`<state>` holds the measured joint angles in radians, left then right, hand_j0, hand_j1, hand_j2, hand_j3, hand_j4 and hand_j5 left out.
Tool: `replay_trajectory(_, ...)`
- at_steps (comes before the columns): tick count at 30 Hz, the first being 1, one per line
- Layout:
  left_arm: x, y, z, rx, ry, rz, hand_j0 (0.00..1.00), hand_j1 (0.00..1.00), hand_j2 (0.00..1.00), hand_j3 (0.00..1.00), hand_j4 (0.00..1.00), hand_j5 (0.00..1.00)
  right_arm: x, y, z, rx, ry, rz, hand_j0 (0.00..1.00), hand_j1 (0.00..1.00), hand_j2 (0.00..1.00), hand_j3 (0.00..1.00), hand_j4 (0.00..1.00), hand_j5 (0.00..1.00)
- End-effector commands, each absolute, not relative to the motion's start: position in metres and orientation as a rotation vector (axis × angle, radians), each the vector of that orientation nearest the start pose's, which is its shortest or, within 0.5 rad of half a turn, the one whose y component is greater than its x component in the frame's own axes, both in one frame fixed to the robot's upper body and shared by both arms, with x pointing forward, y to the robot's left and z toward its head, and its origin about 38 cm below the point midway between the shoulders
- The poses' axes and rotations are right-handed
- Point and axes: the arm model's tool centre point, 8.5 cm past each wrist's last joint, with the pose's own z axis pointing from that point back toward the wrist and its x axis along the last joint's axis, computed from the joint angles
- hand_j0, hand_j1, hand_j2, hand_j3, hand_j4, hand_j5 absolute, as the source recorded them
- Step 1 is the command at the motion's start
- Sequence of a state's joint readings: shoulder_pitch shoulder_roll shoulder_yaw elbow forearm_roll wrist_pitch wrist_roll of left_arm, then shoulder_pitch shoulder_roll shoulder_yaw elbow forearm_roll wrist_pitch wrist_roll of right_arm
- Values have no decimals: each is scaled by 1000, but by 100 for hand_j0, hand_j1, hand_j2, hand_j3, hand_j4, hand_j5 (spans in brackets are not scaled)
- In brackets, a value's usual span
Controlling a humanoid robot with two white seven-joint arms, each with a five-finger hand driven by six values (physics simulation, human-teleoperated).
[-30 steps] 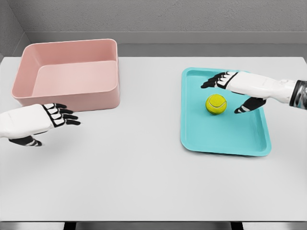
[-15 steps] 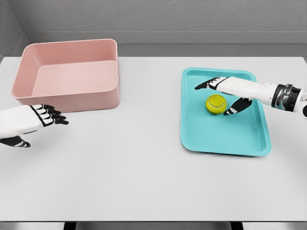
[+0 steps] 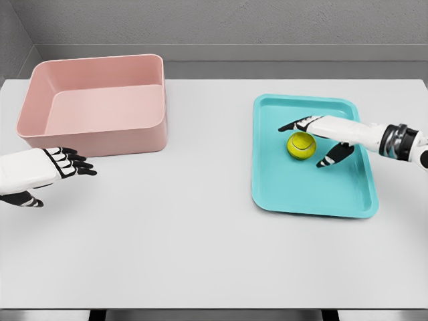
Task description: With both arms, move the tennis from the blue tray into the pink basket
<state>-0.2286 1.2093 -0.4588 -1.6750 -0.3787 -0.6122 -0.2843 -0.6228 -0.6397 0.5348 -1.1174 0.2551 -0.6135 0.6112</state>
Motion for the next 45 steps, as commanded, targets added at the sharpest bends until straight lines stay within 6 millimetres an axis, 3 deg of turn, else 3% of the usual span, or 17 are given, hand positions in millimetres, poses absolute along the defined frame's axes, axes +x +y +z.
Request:
replay_trajectory(1, 340, 387, 209, 435, -1298, -2111, 100, 100, 100, 100, 100, 100, 465, -317, 150, -167, -1388, 1757, 98, 98, 98, 98, 98, 98)
replay_trajectory(14, 340, 387, 208, 434, -1297, -2112, 100, 100, 100, 100, 100, 100, 472, -307, 147, -160, -1391, 1753, 94, 94, 94, 94, 94, 94)
replay_trajectory(18, 340, 387, 208, 434, -1297, -2112, 100, 100, 100, 100, 100, 100, 471, -307, 145, -157, -1384, 1758, 83, 83, 83, 83, 83, 83)
replay_trajectory(29, 339, 386, 208, 432, -1301, -2111, 100, 100, 100, 100, 100, 100, 470, -310, 140, -162, -1361, 1765, 72, 72, 72, 72, 72, 72)
replay_trajectory(39, 340, 386, 208, 432, -1301, -2111, 100, 100, 100, 100, 100, 100, 469, -310, 139, -161, -1361, 1764, 47, 47, 47, 47, 47, 47)
replay_trajectory(45, 339, 385, 208, 431, -1303, -2113, 100, 100, 100, 100, 100, 100, 469, -309, 141, -162, -1369, 1766, 39, 39, 39, 39, 39, 39)
